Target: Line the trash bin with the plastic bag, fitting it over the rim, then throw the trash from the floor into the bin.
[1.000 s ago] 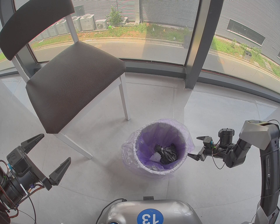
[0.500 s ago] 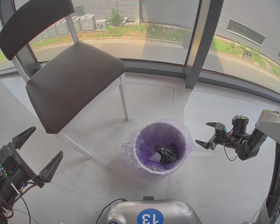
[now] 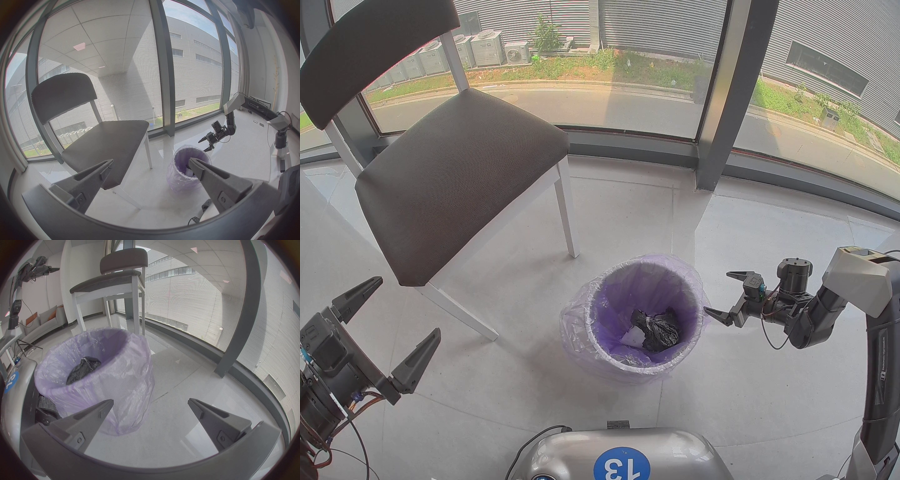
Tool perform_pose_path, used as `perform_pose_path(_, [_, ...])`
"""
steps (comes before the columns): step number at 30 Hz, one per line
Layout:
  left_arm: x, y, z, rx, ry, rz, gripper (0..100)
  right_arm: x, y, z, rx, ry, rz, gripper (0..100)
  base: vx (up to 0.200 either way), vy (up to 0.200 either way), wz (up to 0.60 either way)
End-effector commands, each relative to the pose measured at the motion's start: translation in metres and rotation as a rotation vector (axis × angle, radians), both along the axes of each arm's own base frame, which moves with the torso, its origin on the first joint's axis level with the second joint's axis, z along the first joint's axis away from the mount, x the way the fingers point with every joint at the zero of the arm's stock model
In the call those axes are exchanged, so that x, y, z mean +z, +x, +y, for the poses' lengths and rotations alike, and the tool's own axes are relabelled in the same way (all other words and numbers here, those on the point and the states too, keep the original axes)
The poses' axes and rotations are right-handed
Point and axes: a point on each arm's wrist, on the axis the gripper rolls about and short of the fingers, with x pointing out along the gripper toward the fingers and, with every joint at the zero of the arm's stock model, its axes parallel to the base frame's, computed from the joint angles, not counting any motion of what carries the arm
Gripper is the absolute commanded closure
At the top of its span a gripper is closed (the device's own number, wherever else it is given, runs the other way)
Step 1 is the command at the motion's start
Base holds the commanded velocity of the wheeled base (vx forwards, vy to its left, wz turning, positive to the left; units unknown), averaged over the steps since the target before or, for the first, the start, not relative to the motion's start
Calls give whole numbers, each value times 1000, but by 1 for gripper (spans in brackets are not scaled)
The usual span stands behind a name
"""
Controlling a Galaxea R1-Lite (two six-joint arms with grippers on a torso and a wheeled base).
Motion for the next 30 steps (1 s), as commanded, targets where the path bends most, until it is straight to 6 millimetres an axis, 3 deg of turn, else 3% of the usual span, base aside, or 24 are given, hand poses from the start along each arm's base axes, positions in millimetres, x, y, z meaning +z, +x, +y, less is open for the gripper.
perform_pose_path(1, [-6, 5, -2, -2, 16, 42, 0, -31, 9, 11, 21, 7, 44, 0, 0, 0, 0])
perform_pose_path(6, [-10, 9, -4, -4, 28, 73, 0, -43, 15, 22, 41, 13, 47, 0, 0, 0, 0])
perform_pose_path(10, [-16, 15, -7, -5, 40, 112, 0, -40, 15, 21, 40, 14, 39, 0, 0, 0, 0])
perform_pose_path(14, [-23, 39, -17, -10, 66, 194, 0, -18, 8, -5, -14, -5, 8, 0, 0, 0, 0])
perform_pose_path(18, [-34, 62, -27, -19, 97, 276, 0, -5, -15, -22, -65, -27, -44, 0, 0, 0, 0])
perform_pose_path(24, [-50, 89, -40, -113, 121, 378, 0, 3, -53, -30, -121, 73, -116, 0, 0, 0, 0])
perform_pose_path(26, [-59, 97, -44, -118, 141, 414, 0, 2, -63, -27, -129, 107, -61, 0, 0, 0, 0])
perform_pose_path(28, [-79, 111, -54, -134, 178, 487, 0, 13, -88, -26, -143, 132, 2, 0, 0, 0, 0])
perform_pose_path(30, [-85, 117, -58, -139, 188, 507, 0, 18, -97, -25, -147, 145, 25, 0, 0, 0, 0])
